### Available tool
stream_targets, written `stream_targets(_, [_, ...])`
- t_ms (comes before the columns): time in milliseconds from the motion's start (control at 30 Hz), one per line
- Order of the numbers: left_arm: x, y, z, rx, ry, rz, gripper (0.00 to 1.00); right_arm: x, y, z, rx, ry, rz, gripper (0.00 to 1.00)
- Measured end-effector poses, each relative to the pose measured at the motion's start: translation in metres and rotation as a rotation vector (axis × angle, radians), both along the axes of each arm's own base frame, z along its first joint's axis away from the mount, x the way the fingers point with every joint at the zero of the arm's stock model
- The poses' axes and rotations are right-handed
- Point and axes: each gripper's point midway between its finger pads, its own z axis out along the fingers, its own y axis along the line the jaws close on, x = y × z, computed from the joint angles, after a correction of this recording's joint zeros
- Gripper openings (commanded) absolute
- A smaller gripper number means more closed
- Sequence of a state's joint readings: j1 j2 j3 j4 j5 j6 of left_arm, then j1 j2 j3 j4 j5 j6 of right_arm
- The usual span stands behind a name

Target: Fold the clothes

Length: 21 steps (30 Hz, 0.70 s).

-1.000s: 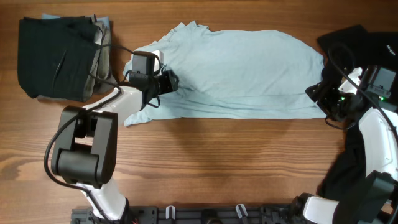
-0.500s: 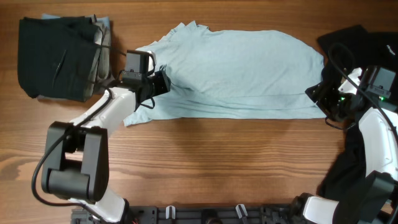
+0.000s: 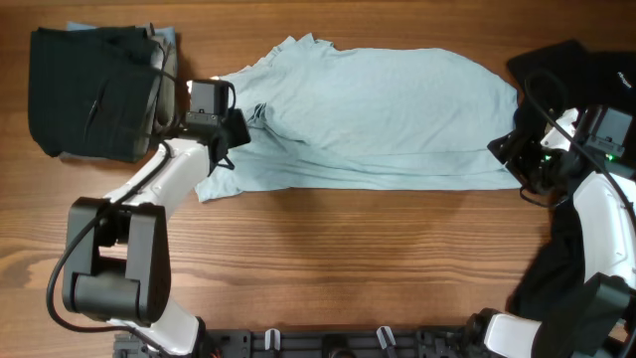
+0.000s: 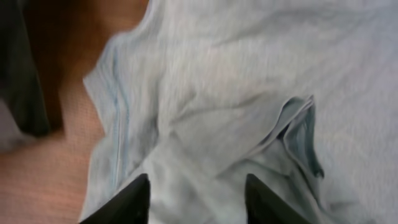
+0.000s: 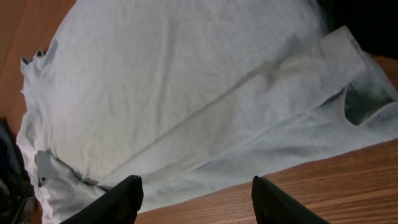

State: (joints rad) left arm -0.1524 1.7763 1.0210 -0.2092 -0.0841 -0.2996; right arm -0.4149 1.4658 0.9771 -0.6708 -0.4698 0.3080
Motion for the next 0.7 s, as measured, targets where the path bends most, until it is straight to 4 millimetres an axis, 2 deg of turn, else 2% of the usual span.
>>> stream_targets(100, [0.004, -0.001, 0.001, 0.013, -0.015, -0.025, 0.43, 0.0, 0.0, 0.0, 0.0, -0.002, 0.0, 0.61])
stream_targets(200, [0.006, -0.001, -0.007, 0.024, -0.011, -0.042, 0.43, 0.0, 0.0, 0.0, 0.0, -0.002, 0.0, 0.61])
stream_targets(300, [0.012, -0.003, -0.017, 0.025, -0.017, -0.051, 0.38, 0.0, 0.0, 0.0, -0.001, -0.002, 0.0, 0.61])
stream_targets(467, [0.023, -0.009, -0.013, 0.001, -0.066, -0.071, 0.38, 0.0, -0.001, 0.0, -0.007, 0.0, -0.003, 0.61])
stream_targets(700, [0.02, -0.013, -0.024, -0.014, -0.038, -0.084, 0.39, 0.001, -0.002, 0.0, -0.011, -0.002, -0.004, 0.61])
